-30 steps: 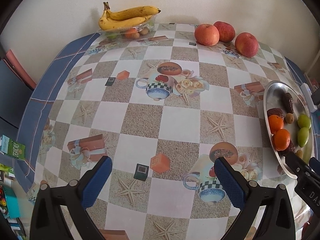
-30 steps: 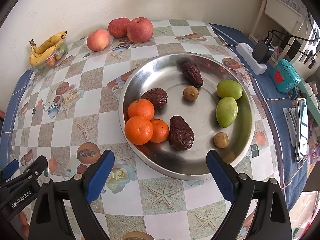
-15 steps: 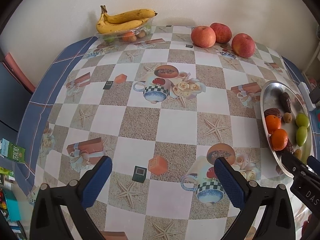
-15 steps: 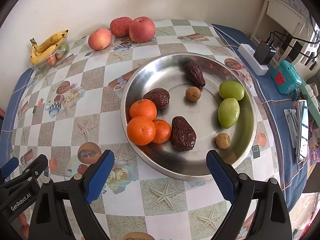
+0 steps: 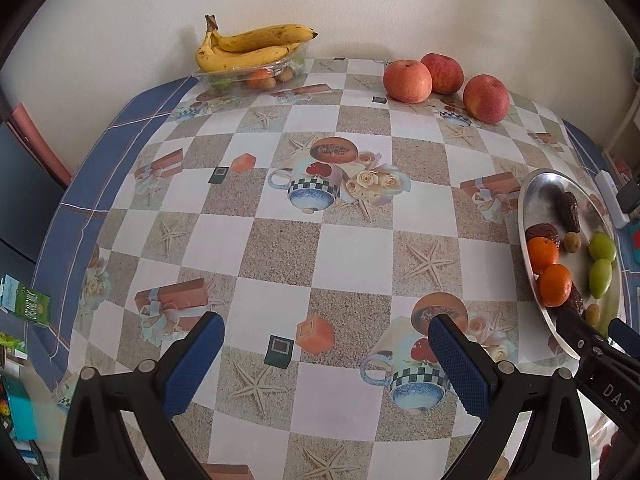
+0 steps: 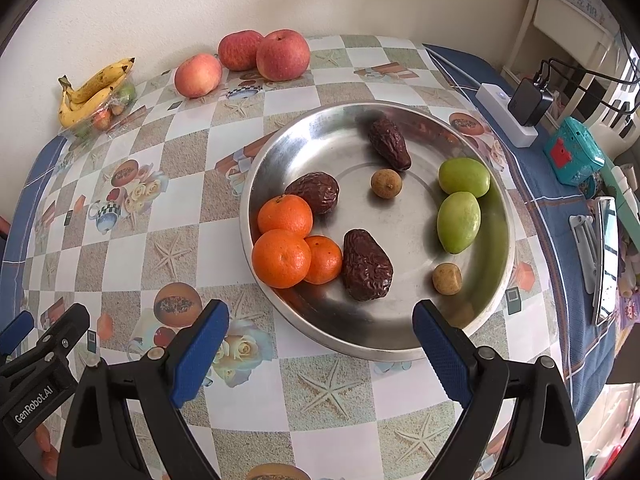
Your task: Organize fruits
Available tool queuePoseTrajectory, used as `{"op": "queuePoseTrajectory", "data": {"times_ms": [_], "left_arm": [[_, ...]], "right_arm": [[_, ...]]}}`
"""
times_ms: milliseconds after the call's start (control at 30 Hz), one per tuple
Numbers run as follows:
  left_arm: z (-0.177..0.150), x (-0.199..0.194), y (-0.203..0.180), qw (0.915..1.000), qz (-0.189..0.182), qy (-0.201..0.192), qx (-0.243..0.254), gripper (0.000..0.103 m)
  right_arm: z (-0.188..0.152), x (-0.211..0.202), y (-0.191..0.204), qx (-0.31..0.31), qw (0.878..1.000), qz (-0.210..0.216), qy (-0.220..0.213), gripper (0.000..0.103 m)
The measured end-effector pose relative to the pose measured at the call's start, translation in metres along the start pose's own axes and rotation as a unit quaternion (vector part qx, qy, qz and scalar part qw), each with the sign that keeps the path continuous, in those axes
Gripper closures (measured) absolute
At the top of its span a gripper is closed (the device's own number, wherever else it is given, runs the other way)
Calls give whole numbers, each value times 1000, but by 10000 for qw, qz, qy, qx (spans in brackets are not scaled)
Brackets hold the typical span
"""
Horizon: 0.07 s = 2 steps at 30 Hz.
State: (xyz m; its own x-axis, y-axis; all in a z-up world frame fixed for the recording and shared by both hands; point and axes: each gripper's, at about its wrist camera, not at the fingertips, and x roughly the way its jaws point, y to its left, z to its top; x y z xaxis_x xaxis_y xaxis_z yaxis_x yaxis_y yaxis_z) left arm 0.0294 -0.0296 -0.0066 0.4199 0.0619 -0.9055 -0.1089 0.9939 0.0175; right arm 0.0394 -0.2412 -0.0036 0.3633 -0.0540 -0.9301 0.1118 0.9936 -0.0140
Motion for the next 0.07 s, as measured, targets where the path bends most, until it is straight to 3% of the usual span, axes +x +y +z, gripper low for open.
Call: {"op": "queuePoseTrajectory", "data": {"times_ms": [67], "left_arm": [[0, 1, 0, 10000, 35, 10, 8, 0]], "right_arm": [[0, 0, 0, 3, 10000, 3, 7, 9]]}}
